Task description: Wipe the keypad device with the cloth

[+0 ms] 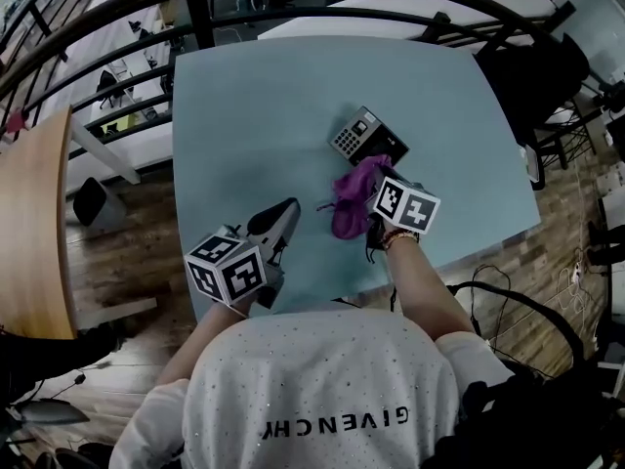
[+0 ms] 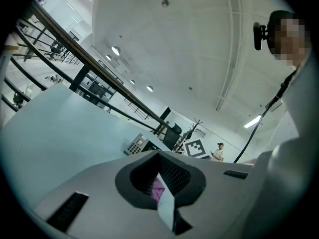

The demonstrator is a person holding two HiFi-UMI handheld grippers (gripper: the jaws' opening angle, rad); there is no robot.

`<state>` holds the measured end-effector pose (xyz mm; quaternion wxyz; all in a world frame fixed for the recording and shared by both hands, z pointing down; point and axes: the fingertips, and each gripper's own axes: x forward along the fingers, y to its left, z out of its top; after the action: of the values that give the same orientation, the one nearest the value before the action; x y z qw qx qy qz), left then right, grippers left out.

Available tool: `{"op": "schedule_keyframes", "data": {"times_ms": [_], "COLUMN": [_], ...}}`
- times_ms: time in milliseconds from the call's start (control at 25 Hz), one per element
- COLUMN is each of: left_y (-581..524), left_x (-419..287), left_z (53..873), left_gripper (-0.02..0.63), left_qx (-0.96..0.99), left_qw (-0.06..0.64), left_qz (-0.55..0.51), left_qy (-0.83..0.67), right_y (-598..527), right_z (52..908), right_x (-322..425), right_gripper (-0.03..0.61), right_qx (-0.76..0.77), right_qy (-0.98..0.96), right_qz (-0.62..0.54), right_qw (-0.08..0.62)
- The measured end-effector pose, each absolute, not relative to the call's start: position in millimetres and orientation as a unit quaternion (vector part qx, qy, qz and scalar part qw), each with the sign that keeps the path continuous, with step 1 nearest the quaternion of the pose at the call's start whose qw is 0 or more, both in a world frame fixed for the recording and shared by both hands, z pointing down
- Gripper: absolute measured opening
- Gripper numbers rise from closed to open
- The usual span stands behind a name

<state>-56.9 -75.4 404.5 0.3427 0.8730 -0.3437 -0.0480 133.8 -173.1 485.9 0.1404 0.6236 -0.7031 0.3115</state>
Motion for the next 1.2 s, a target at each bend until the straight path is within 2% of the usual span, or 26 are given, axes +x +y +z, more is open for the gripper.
{"op": "schedule_keyframes", "data": {"times_ms": [560, 1200], "left_y": [-63.5, -53.2], "left_x": [-112.7, -130.4], "left_z": [415.8, 428.9], "left_gripper": [0.005, 0.005], "left_qx": [0.806, 0.769], "left_qw": [0.344, 0.352], "left_qz": [-0.059, -0.054], "left_qy": [-0.478, -0.531], "right_y": [-221.7, -240.9], "right_z": [510.5, 538.2], "right_x": [59.1, 45.1], "right_gripper": [0.024, 0.023], "right_qx": [0.536, 0.529], "right_qy": [-0.748, -0.738], "right_qz": [0.365, 0.396], "right_qw": [0.139, 0.135]}}
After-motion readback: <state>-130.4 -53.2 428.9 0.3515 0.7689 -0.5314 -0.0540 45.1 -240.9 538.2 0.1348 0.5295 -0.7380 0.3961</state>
